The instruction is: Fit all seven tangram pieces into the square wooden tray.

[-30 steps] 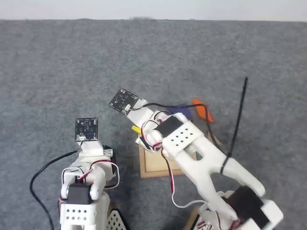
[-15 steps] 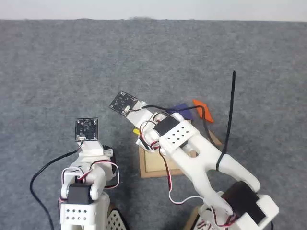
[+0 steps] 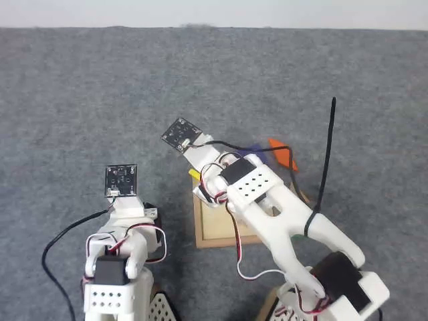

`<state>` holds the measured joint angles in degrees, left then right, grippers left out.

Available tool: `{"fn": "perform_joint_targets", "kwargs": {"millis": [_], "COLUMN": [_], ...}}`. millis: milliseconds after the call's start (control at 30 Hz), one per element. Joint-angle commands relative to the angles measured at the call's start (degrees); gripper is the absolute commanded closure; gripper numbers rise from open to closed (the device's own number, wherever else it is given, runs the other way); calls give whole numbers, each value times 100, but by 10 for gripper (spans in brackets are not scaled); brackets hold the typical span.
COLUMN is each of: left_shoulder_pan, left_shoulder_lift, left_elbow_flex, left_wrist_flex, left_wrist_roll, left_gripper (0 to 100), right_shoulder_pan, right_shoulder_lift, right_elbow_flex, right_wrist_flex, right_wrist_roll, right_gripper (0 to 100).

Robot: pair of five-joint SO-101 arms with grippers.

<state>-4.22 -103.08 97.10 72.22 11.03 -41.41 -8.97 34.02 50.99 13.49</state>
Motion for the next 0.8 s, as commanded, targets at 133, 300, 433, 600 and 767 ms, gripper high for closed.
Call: {"fn": "perform_joint_targets", "kwargs": {"millis": [133, 300, 433, 600, 767], "left_shoulder_pan": [-35, -35, -35, -35, -35], "left_shoulder_lift": [-114, -114, -114, -114, -114], "left_elbow_flex": [-66, -66, -66, -66, -66], "left_wrist_flex": [9, 9, 9, 9, 9], "left_wrist_roll": [-53, -53, -53, -53, -53], "left_gripper": [987, 987, 987, 987, 987], "right_shoulder_pan": [84, 84, 110, 127, 374], "right_shoulder_lift": [145, 593, 593, 593, 646], "right_elbow_flex": [-44, -220, -308, -448, -941], "right_wrist_flex": [22, -48, -66, -92, -101], "right_wrist_roll": [123, 158, 149, 185, 167], "right_gripper": [955, 954, 950, 900, 798]}}
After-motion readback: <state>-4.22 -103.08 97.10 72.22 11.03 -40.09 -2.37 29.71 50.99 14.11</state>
